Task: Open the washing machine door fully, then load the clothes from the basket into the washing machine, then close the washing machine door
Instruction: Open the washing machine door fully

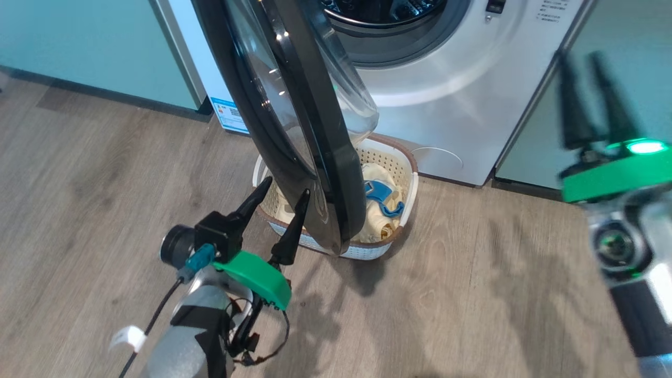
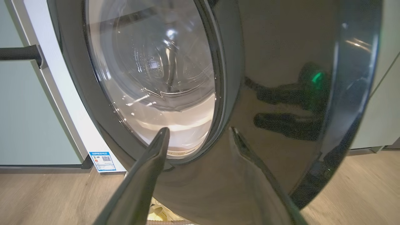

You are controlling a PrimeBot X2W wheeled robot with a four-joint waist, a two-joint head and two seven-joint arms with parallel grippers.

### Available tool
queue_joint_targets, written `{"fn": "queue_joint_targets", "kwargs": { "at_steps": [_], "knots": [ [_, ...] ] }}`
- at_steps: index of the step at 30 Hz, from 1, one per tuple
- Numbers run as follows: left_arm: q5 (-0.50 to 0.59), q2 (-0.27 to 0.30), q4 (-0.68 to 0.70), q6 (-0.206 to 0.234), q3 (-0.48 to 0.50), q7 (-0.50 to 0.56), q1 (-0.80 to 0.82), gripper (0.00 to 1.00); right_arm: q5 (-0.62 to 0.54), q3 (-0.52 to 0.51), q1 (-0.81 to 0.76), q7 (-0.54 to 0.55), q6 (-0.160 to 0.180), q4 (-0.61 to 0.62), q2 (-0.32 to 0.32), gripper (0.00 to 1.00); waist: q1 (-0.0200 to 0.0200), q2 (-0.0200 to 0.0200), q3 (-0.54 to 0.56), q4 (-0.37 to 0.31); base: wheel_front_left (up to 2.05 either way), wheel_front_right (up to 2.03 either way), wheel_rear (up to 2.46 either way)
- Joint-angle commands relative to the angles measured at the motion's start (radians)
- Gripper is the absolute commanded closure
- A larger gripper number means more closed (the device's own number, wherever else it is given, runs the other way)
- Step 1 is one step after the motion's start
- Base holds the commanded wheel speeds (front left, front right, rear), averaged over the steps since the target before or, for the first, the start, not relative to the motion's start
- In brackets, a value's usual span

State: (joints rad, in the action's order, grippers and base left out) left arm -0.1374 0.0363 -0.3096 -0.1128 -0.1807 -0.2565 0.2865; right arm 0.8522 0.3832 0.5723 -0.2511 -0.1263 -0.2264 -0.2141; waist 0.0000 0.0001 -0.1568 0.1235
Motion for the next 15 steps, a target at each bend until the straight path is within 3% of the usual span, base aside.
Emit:
{"fn": "queue_joint_targets", "kwargs": {
  "at_steps": [1, 7, 15],
  "knots": [
    [0.009, 0.014, 0.031, -0.004, 0.044, -0.005, 0.015, 0.0, -0.078, -0.037, -0.016, -0.01, -0.004, 0.054, 0.012, 0.0, 0.0, -0.0001, 0.001, -0.003, 0.0, 0.0, 0.0],
    [0.014, 0.015, 0.038, -0.003, 0.065, -0.005, 0.006, 0.0, -0.382, -0.211, -0.183, -0.01, -0.004, 0.185, 0.06, 0.0, 0.0, -0.0001, 0.008, -0.014, 0.0, 0.0, 0.0],
    [0.019, 0.019, 0.043, 0.001, 0.092, -0.005, -0.018, 0.0, -0.537, -0.336, -0.416, -0.011, -0.004, 0.243, 0.11, 0.0, 0.0, -0.0001, 0.027, -0.036, 0.0, 0.0, 0.0]
  ]
}}
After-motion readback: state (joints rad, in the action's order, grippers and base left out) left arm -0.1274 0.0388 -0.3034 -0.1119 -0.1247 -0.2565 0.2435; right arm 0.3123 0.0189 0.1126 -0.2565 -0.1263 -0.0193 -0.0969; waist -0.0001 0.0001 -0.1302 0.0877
